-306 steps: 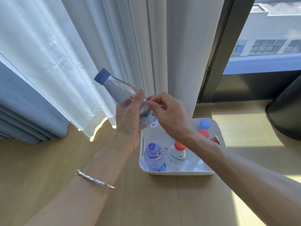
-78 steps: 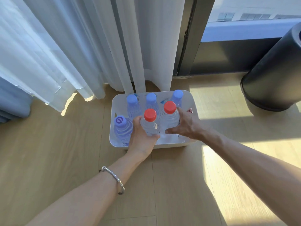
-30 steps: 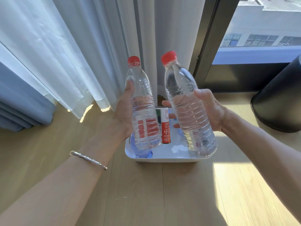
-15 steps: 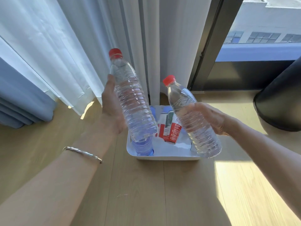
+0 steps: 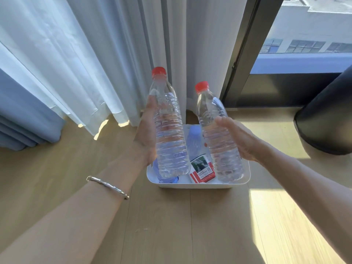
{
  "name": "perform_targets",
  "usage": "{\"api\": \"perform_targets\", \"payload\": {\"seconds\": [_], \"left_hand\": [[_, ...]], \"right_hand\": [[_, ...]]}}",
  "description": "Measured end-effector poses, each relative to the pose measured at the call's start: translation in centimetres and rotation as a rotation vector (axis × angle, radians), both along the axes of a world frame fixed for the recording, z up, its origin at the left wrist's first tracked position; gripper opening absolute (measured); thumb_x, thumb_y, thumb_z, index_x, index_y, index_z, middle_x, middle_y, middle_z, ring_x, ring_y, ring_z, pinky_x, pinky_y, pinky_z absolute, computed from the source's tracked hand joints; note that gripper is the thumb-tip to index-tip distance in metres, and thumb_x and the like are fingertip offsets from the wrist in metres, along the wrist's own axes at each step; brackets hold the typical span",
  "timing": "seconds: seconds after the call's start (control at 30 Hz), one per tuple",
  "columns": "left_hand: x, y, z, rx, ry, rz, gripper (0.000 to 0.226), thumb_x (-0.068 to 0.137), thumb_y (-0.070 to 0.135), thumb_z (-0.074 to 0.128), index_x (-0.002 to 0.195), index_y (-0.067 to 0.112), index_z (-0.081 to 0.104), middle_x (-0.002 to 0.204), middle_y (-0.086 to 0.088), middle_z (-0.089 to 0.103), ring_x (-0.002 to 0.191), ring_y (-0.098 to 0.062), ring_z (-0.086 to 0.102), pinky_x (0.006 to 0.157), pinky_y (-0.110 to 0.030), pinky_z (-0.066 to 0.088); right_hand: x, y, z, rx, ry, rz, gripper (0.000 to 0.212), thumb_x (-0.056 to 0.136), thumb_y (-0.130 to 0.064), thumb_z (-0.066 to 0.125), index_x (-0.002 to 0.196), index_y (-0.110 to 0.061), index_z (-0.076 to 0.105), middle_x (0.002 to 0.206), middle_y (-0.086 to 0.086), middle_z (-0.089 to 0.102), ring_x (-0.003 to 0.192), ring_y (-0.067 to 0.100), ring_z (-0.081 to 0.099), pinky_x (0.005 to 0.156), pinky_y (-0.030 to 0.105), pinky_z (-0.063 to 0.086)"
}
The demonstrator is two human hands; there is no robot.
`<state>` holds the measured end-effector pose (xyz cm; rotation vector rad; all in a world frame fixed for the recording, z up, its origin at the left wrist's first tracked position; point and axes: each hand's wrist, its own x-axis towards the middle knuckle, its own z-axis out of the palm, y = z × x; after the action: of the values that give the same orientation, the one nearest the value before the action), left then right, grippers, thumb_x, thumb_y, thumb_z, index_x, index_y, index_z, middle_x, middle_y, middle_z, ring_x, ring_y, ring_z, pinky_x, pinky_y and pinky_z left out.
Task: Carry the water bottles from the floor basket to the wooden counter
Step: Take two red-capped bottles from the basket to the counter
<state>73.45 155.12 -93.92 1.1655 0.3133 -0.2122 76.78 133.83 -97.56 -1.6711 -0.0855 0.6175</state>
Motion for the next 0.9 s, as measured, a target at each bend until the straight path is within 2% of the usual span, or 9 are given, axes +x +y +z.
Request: {"api": "perform_targets", "payload": {"seconds": [0.13, 0.2, 0.27, 0.33, 0.4, 0.57, 0.73, 0.83, 0.9], "left_hand": [[-0.1, -0.1, -0.2, 0.066, -0.012, 0.035, 0.073, 0.079, 0.072, 0.041, 0.114, 0.012, 0.062, 0.098, -0.01, 0.066, 0.103, -0.034, 0.062, 0.099, -0.054, 0.046], [-0.4, -0.1, -0.1, 0.135, -0.025, 0.057, 0.081, 0.072, 0.074, 0.043, 0.117, 0.011, 0.062, 0.097, -0.01, 0.068, 0.103, -0.035, 0.065, 0.096, -0.056, 0.048], [-0.6, 0.0, 0.1, 0.175, -0.055, 0.047, 0.074, 0.077, 0.073, 0.038, 0.111, 0.012, 0.065, 0.086, -0.005, 0.07, 0.091, -0.029, 0.068, 0.092, -0.051, 0.052], [-0.6, 0.3, 0.3, 0.203, -0.081, 0.024, 0.071, 0.07, 0.073, 0.04, 0.102, 0.015, 0.067, 0.08, -0.001, 0.071, 0.083, -0.024, 0.069, 0.088, -0.048, 0.054], [-0.8, 0.6, 0.7, 0.243, -0.098, 0.0, 0.071, 0.064, 0.072, 0.047, 0.102, 0.015, 0.067, 0.081, -0.002, 0.071, 0.083, -0.022, 0.07, 0.086, -0.046, 0.055], [-0.2, 0.7, 3.4, 0.301, -0.158, 0.009, 0.054, 0.071, 0.058, 0.069, 0.105, 0.016, 0.066, 0.088, -0.003, 0.075, 0.083, -0.022, 0.072, 0.068, -0.034, 0.058], [2.6, 1.4, 9.6, 0.35, -0.285, 0.051, 0.051, 0.072, 0.054, 0.07, 0.104, 0.015, 0.066, 0.097, -0.012, 0.074, 0.088, -0.03, 0.072, 0.074, -0.043, 0.058], [4.1, 2.2, 13.6, 0.376, -0.38, 0.084, 0.051, 0.074, 0.055, 0.07, 0.105, 0.015, 0.064, 0.094, -0.009, 0.074, 0.087, -0.027, 0.073, 0.07, -0.039, 0.058], [4.9, 2.8, 16.2, 0.425, -0.446, 0.083, 0.057, 0.075, 0.059, 0.066, 0.111, 0.016, 0.062, 0.097, -0.008, 0.074, 0.087, -0.026, 0.073, 0.078, -0.042, 0.059]], "right_hand": [[-0.1, 3.0, 1.7, 0.142, -0.014, -0.155, 0.051, 0.074, -0.057, 0.05, 0.102, -0.016, 0.06, 0.093, 0.009, 0.067, 0.091, 0.025, 0.065, 0.074, 0.039, 0.053], [-0.1, 4.2, 2.4, 0.178, -0.005, -0.217, 0.047, 0.075, -0.055, 0.049, 0.102, -0.019, 0.06, 0.094, 0.008, 0.067, 0.096, 0.029, 0.064, 0.083, 0.045, 0.054], [-0.3, 5.0, 2.8, 0.189, -0.009, -0.245, 0.043, 0.079, -0.056, 0.049, 0.102, -0.021, 0.06, 0.097, 0.009, 0.067, 0.104, 0.033, 0.063, 0.092, 0.05, 0.051], [-0.4, 5.4, 3.0, 0.179, -0.014, -0.251, 0.038, 0.087, -0.054, 0.05, 0.102, -0.021, 0.061, 0.097, 0.01, 0.068, 0.105, 0.035, 0.063, 0.093, 0.051, 0.05], [-0.8, 5.6, 3.4, 0.171, -0.019, -0.25, 0.038, 0.091, -0.05, 0.049, 0.102, -0.017, 0.063, 0.094, 0.009, 0.068, 0.097, 0.031, 0.064, 0.087, 0.046, 0.051], [-0.4, 6.1, 6.5, 0.185, -0.116, -0.217, 0.056, 0.081, -0.057, 0.055, 0.109, -0.009, 0.065, 0.091, 0.005, 0.072, 0.085, 0.018, 0.069, 0.072, 0.032, 0.055], [1.6, 7.0, 12.9, 0.257, -0.216, -0.143, 0.047, 0.09, -0.048, 0.05, 0.117, -0.012, 0.061, 0.087, -0.005, 0.073, 0.086, 0.013, 0.07, 0.078, 0.035, 0.053], [3.0, 7.8, 16.8, 0.29, -0.283, -0.097, 0.062, 0.083, -0.054, 0.045, 0.128, -0.012, 0.053, 0.103, 0.002, 0.07, 0.098, 0.02, 0.068, 0.087, 0.041, 0.054], [4.0, 8.5, 19.2, 0.268, -0.369, -0.073, 0.064, 0.082, -0.056, 0.043, 0.129, -0.014, 0.051, 0.11, 0.007, 0.069, 0.101, 0.022, 0.068, 0.088, 0.043, 0.053]]}}
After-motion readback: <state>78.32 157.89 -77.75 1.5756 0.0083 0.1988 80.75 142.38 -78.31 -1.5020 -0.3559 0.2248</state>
